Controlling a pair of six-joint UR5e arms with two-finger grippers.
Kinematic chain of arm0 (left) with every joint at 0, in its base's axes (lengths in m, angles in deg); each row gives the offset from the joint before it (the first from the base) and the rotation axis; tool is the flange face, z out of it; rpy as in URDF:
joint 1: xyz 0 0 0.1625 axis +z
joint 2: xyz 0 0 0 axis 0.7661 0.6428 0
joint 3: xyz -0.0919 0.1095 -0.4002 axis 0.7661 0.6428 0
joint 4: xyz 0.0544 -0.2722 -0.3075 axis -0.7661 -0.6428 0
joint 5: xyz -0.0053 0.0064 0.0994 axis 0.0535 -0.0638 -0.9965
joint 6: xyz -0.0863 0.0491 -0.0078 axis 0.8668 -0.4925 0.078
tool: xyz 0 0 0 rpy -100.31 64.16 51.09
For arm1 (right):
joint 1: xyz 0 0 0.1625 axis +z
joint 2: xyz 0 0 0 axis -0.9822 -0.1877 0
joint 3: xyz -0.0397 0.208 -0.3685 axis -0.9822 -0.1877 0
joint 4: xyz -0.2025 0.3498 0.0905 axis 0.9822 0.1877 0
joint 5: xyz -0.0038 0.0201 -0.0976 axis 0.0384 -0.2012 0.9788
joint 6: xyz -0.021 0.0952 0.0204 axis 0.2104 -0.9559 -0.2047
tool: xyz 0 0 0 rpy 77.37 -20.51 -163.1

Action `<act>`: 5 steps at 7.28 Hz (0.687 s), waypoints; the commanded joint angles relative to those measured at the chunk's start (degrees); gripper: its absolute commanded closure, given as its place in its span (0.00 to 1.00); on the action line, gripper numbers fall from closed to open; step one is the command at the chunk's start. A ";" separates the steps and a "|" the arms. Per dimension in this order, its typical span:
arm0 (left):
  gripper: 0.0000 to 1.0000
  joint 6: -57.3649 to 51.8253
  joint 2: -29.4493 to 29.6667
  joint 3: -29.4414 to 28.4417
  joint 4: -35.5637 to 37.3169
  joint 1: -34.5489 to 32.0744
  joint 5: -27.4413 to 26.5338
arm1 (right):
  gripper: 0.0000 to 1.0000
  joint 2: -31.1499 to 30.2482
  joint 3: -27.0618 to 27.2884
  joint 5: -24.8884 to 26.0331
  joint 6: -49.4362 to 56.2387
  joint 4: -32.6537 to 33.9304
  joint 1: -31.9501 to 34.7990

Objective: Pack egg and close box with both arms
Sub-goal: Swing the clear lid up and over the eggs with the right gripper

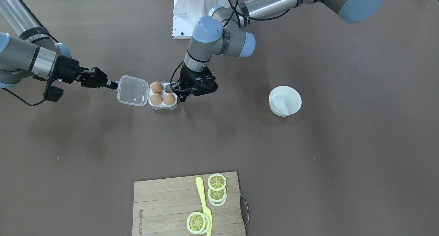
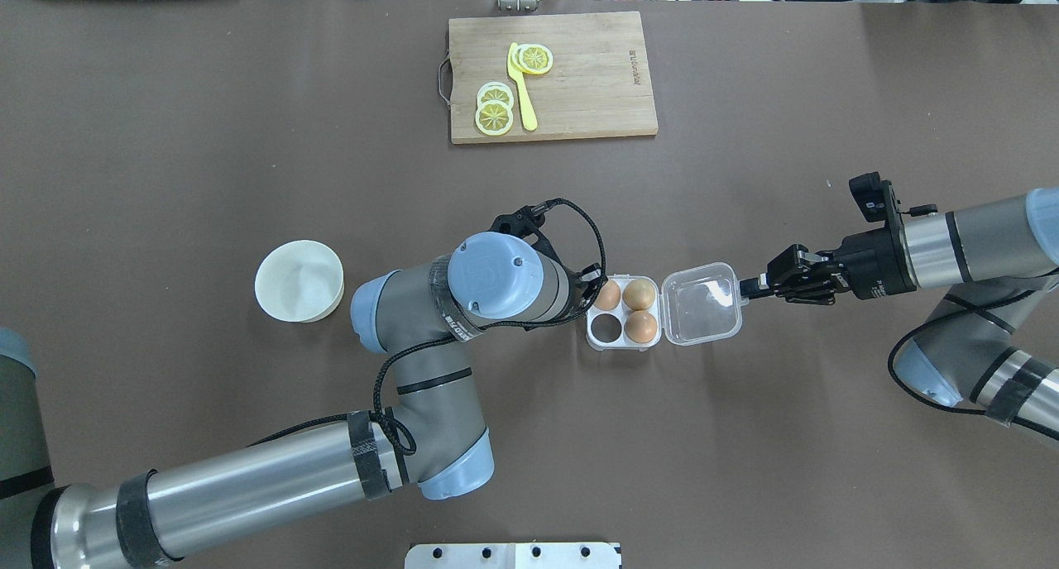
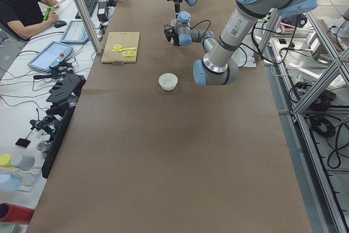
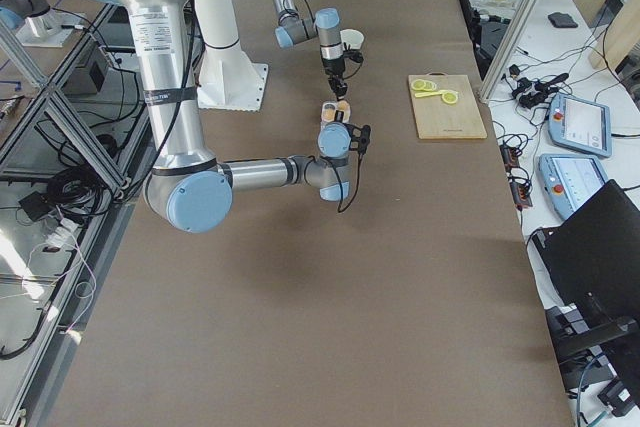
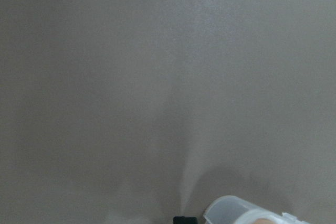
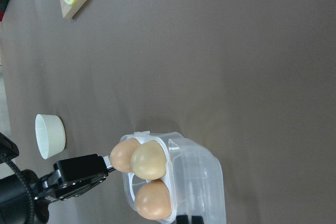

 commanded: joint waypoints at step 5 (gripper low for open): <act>1.00 0.39 0.17 -0.04 -0.06 0.16 0.00 | 0.97 1.27 0.79 0.00 -0.92 0.17 0.35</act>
